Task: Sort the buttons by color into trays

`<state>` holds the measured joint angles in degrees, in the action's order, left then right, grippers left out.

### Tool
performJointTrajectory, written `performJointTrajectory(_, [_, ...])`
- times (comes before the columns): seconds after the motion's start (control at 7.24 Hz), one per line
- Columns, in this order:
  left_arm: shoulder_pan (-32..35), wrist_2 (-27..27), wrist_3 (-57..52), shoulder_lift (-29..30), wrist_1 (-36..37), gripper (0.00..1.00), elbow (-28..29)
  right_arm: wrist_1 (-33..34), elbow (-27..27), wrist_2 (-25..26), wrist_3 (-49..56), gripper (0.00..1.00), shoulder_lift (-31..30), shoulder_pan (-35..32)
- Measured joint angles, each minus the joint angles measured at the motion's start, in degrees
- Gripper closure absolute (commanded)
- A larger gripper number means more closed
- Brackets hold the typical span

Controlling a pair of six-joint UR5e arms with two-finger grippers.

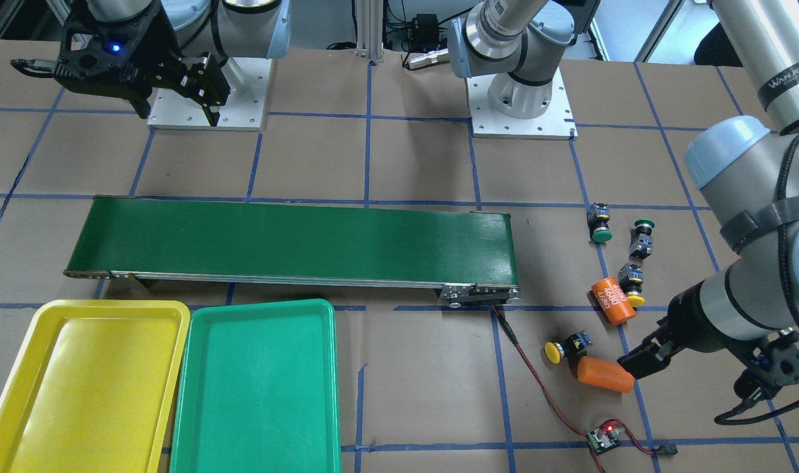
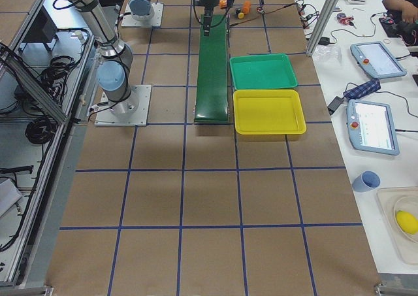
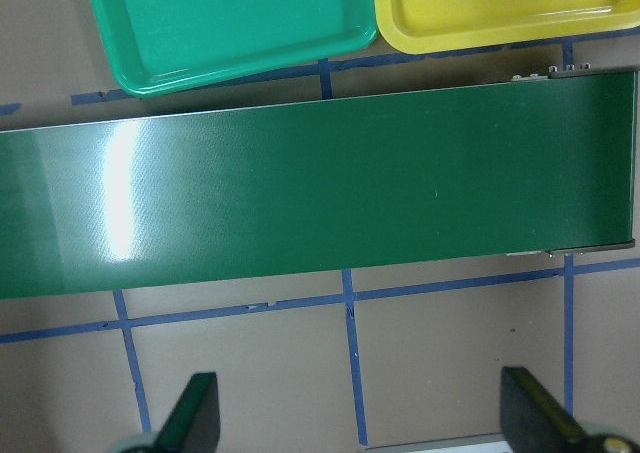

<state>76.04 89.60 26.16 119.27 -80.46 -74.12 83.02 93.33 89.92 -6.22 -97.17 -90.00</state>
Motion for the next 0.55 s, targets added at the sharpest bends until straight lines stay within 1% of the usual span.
performJointTrajectory(0.28, [-0.8, 0.2, 5.72, 2.96, 2.03, 0.0, -1.11, -0.07, 0.01, 0.07, 0.36, 0.0, 0.05, 0.0])
performJointTrajectory(0.41, [-0.86, 0.24, 7.78, 4.46, 5.11, 0.05, -1.96, -0.1, 0.01, 0.02, 0.42, 0.0, 0.05, 0.0])
performJointTrajectory(0.55, [-0.8, 0.47, 9.38, 5.82, 8.15, 0.05, -3.02, -0.12, 0.01, -0.02, 0.47, 0.0, 0.06, 0.0])
